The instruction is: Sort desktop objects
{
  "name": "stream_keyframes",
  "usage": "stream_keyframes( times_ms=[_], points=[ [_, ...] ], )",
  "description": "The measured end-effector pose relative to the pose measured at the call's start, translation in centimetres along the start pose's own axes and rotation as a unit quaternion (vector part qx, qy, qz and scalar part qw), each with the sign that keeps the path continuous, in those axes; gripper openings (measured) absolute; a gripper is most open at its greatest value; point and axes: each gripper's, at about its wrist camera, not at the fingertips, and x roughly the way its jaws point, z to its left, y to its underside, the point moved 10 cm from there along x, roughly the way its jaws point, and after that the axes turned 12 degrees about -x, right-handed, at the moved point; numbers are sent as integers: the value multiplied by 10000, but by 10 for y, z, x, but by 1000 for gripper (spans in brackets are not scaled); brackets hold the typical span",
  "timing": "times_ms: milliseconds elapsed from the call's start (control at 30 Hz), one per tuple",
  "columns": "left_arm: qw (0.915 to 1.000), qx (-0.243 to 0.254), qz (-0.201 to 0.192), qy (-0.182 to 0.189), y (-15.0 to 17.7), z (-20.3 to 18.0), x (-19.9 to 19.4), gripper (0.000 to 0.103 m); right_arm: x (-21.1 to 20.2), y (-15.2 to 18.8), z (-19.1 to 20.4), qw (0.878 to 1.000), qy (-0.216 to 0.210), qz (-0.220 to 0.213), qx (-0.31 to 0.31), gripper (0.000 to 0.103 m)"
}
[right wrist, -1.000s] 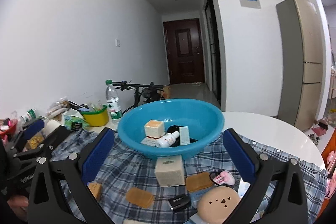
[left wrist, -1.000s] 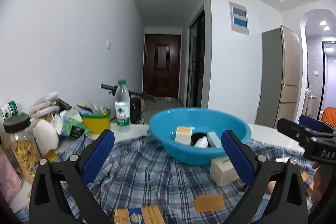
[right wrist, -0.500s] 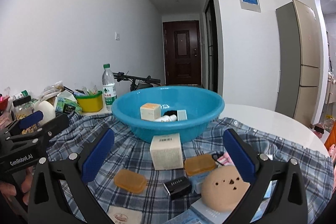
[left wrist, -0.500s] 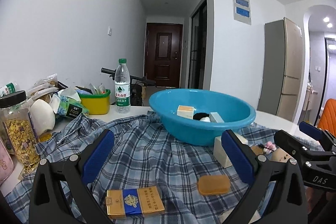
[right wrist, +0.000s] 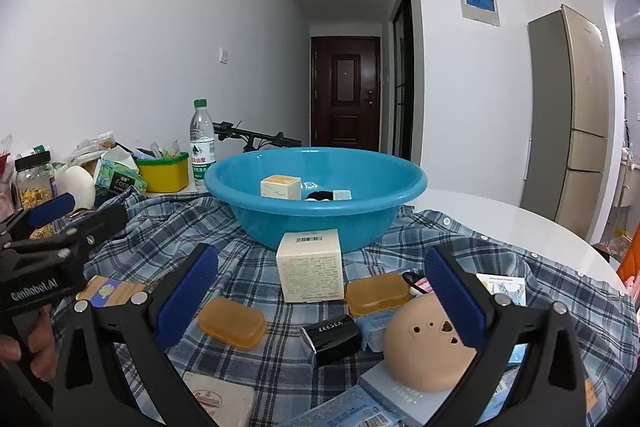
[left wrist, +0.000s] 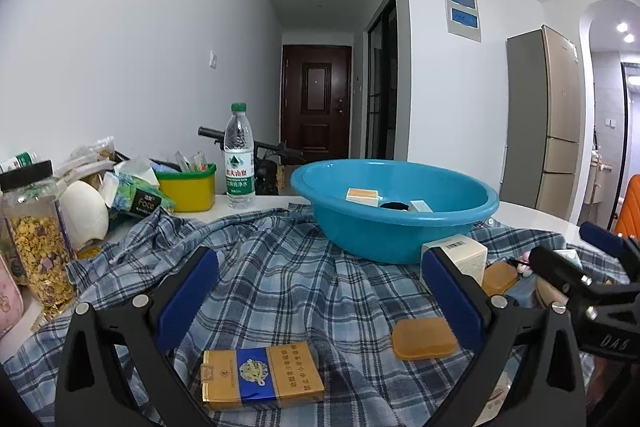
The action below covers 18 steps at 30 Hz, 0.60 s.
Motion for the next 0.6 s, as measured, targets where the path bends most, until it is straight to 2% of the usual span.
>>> stream_keyframes(
  times_ms=[133, 267, 600],
  points=[
    [10000, -3, -46, 26, -2, 1, -3, 103, 0, 1, -4, 9999, 14, 8, 110, 103],
    [9996, 14, 156, -238, 3, 5, 6, 103, 9, 7, -7, 9996, 18, 231, 187, 103],
    [9996, 36, 216, -185, 6, 4, 9, 103, 8, 7, -2, 9997, 32, 252, 33, 103]
  ],
)
